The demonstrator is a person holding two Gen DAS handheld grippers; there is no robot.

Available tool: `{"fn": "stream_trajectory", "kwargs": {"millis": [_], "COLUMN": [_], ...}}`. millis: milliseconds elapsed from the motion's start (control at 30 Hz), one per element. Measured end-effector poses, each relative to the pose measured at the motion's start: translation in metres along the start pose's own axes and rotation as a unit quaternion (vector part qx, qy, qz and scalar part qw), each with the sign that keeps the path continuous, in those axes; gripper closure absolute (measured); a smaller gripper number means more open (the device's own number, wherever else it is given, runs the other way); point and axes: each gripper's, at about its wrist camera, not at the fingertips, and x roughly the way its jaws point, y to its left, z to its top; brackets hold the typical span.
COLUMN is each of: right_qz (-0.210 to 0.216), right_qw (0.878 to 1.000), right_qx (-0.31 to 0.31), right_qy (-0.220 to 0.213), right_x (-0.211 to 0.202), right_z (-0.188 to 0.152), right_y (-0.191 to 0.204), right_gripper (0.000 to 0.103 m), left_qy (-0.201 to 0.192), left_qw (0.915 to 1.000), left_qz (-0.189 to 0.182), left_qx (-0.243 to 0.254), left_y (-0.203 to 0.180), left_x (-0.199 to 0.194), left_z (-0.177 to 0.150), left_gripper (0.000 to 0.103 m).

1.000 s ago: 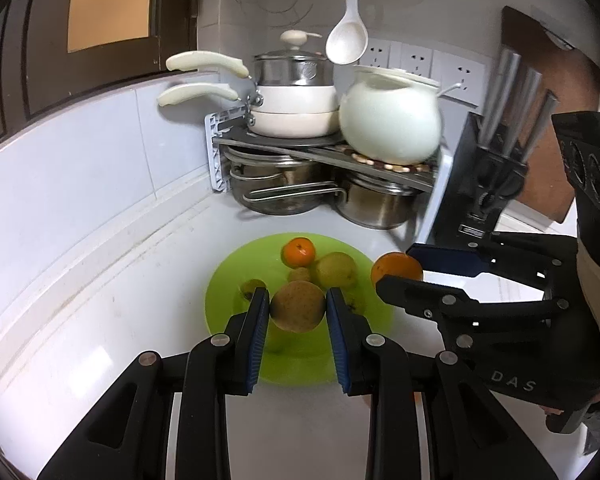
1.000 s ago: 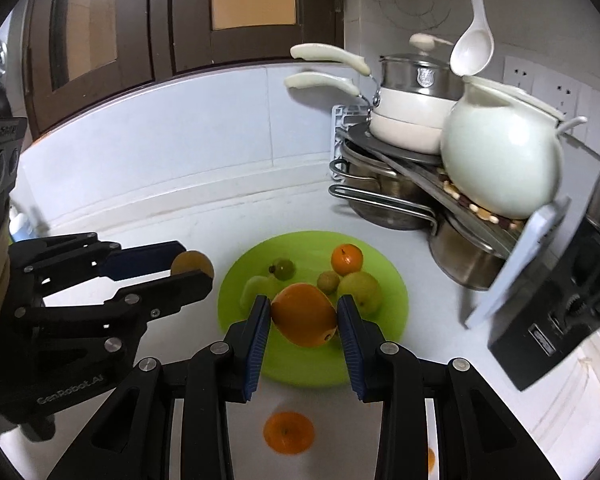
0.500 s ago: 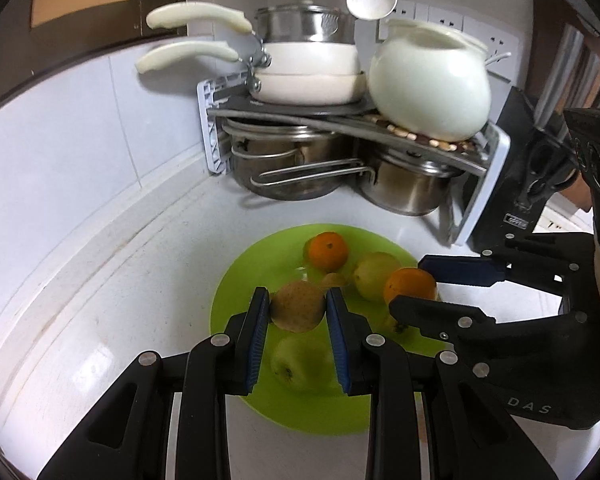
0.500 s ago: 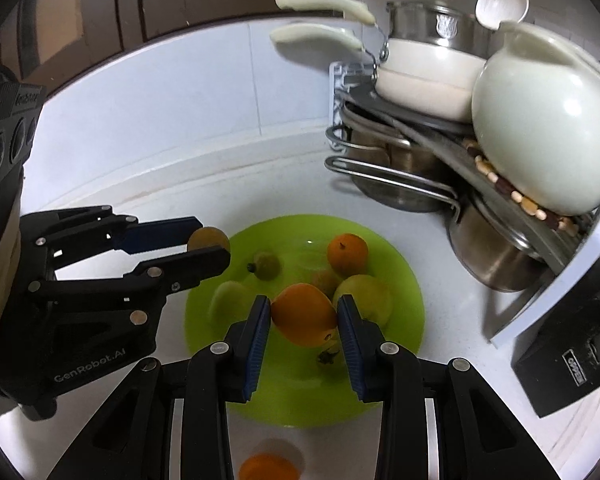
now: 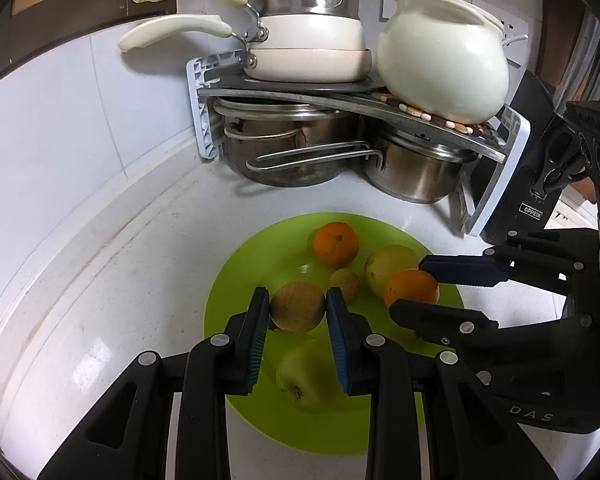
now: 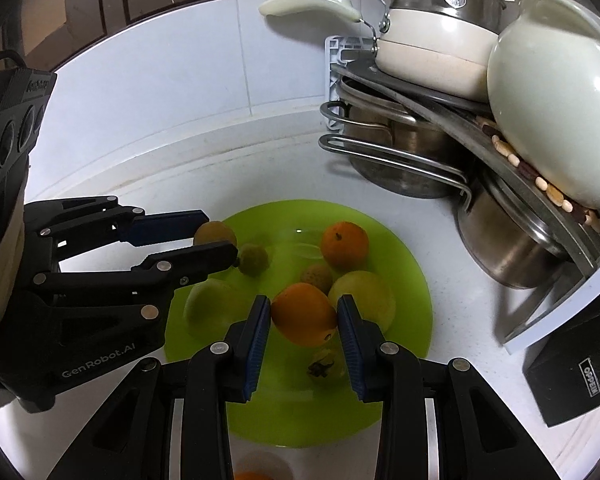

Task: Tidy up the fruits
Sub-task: 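Carry the brown fruit and orange over the green plate and lower them, then open both grippers to release the fruits and withdraw from the plate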

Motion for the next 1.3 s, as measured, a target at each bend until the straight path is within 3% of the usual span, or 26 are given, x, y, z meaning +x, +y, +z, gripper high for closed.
{"fn": "stream_trajectory", "kwargs": {"millis": [200, 267, 667, 1200, 1300], "right_qz": [-0.006, -0.007, -0.016, -0.028, -0.036], "right_qw": [1.0, 1.0, 0.999, 0.993, 0.991], "right_qx": [0.008, 0.009, 0.002, 0.012, 0.017], "right_qy": [-0.005, -0.008, -0.039, -0.113, -0.125], "right_x": [-0.001, -0.004, -0.036, -0.114, -0.129], "right_z": [0.001, 0.002, -0.003, -0.012, -0.019], "right_y": [-0.002, -0.002, 0.006, 0.009, 0.008], "right_gripper": [0.066, 0.06, 0.059, 0.059, 0.052], "left_qy": [-0.003, -0.007, -0.038, -0.088, -0.096], "left_qw": [1.0, 0.9999, 0.9986, 0.9955, 0.9947], "left_qz": [0.006, 0.007, 0.037, 0.034, 0.037], "left_qx": [-0.004, -0.006, -0.003, -0.006, -0.007], "left_y": [0.002, 0.002, -0.005, -0.034, -0.042], "left_x": [-0.001, -0.005, -0.044, -0.118, -0.129], "left_z": [0.0, 0.0, -0.001, -0.003, -0.005], "left_gripper": [0.069, 0.068, 0.063, 0.053, 0.047]}}
